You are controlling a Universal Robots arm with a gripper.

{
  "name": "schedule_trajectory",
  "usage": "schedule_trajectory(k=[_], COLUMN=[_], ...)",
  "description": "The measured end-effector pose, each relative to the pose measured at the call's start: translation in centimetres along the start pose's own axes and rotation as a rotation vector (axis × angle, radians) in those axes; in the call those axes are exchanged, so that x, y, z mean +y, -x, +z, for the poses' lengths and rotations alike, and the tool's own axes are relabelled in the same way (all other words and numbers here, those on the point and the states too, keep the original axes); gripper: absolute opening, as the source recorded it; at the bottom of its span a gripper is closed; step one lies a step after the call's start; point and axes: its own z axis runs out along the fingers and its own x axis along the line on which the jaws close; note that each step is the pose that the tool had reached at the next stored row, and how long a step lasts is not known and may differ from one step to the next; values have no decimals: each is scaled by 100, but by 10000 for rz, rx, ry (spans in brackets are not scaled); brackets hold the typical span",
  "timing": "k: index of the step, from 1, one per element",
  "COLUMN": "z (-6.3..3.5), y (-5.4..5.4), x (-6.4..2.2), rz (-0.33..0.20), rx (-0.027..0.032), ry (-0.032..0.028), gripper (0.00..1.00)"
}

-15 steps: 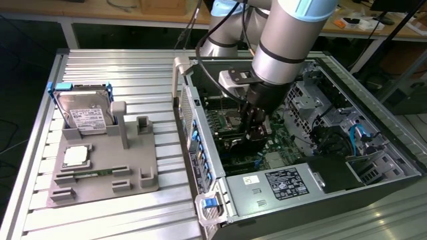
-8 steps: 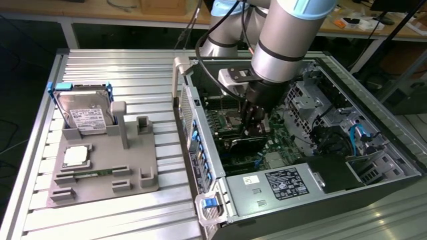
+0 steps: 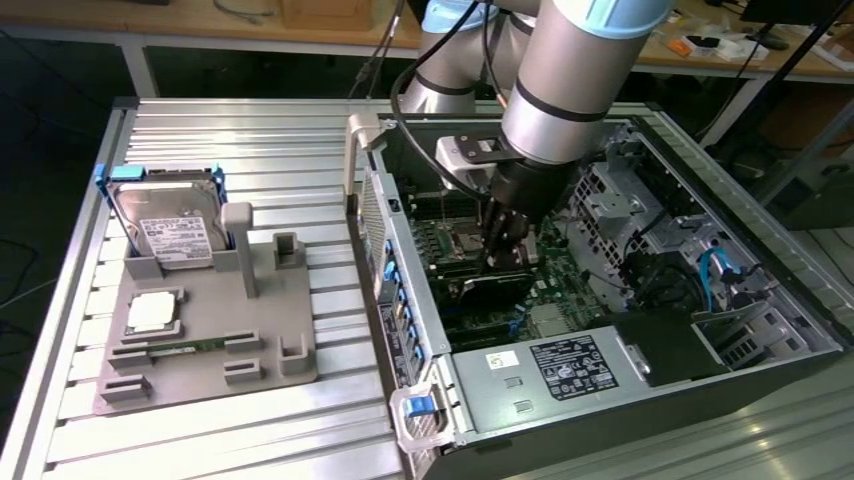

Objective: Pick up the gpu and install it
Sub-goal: 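Insert the gpu into the slot, then press down on the gpu until it lock into place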

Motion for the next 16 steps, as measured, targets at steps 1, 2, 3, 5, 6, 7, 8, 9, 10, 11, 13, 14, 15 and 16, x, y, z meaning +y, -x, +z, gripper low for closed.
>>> schedule_trajectory(k=[1,2,3,5,6,7,8,9,10,11,13,14,15,16], z=[0,0,0,0,0,0,0,0,0,0,0,1,1,1], y=[0,0,0,0,0,0,0,0,0,0,1,1,0,0], x=[0,0,0,0,-1,-1,-1,-1,-1,-1,7,8,9,8], rz=[0,-1,-1,-1,0,1,1,0,0,0,-2,-2,-2,-3], rx=[0,0,0,0,-1,-1,0,0,0,0,0,-3,0,-4], ry=[0,0,0,0,5,6,7,7,7,7,18,106,278,669], gripper=[11,11,11,11,11,11,11,11,11,11,11,11,11,11])
